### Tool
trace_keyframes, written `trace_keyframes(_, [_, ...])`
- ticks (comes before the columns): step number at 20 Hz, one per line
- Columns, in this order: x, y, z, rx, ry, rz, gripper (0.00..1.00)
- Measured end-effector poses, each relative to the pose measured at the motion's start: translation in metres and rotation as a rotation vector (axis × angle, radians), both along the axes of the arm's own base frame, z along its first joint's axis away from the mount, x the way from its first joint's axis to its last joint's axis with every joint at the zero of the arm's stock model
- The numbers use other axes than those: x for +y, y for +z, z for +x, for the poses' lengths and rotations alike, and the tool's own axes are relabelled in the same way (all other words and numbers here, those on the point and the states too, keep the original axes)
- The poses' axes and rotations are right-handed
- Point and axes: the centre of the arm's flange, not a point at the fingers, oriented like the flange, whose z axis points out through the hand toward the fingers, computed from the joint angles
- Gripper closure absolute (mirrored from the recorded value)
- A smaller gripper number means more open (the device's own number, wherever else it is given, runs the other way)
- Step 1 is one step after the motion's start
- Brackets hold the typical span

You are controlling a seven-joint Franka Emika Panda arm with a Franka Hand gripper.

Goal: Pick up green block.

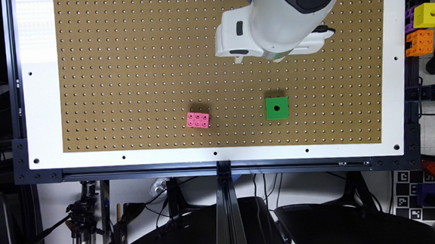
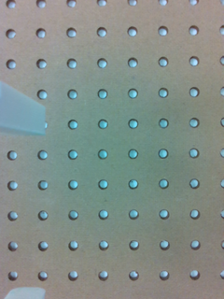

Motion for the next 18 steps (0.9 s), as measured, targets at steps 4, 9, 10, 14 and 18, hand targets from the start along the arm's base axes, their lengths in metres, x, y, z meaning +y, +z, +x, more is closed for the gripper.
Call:
trace_keyframes(4, [0.001, 0.001, 0.001, -0.003, 0.003, 0.001, 0.0])
trace_keyframes(9, [0.023, 0.01, 0.018, -0.034, 0.019, 0.017, 0.0])
trace_keyframes(10, [0.03, 0.009, 0.027, -0.04, 0.021, 0.023, 0.0])
trace_keyframes(14, [0.052, -0.001, 0.066, -0.051, 0.027, 0.042, 0.0])
trace_keyframes(18, [0.06, -0.007, 0.093, -0.052, 0.027, 0.05, 0.0])
